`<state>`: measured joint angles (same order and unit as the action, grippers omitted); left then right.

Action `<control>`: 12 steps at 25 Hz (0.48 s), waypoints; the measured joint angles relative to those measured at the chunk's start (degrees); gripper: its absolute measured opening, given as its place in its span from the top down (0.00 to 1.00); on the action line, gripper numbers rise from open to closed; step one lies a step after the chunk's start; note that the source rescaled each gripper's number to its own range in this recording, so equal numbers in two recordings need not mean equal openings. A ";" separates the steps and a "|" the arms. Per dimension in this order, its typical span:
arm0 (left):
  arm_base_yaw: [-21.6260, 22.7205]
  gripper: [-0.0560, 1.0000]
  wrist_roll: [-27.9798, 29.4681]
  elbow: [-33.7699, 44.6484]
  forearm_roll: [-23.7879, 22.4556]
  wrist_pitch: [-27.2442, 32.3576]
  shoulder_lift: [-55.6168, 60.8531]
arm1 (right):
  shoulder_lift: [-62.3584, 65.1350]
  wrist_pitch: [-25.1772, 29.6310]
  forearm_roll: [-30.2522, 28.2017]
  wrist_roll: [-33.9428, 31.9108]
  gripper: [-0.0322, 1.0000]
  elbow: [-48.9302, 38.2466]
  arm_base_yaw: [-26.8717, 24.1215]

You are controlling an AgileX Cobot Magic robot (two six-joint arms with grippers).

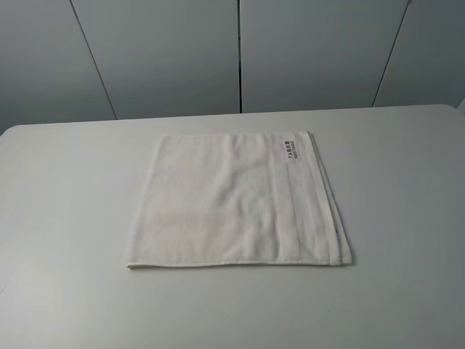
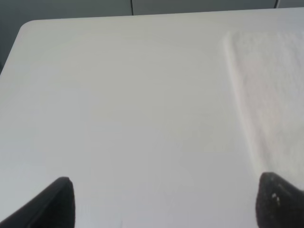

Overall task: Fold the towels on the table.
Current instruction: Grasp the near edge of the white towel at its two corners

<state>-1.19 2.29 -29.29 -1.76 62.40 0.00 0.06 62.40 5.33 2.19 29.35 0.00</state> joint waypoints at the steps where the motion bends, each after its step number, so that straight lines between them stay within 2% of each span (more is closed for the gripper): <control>1: 0.00 0.01 0.00 0.00 0.00 0.00 0.00 | 0.00 0.00 0.00 0.00 0.00 0.00 0.00; 12: 0.00 0.01 0.00 0.00 0.00 0.00 0.00 | 0.00 0.00 0.00 0.00 0.00 0.00 0.00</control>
<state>-1.19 2.29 -29.29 -1.76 62.40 0.00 0.06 62.40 5.33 2.19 29.35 0.00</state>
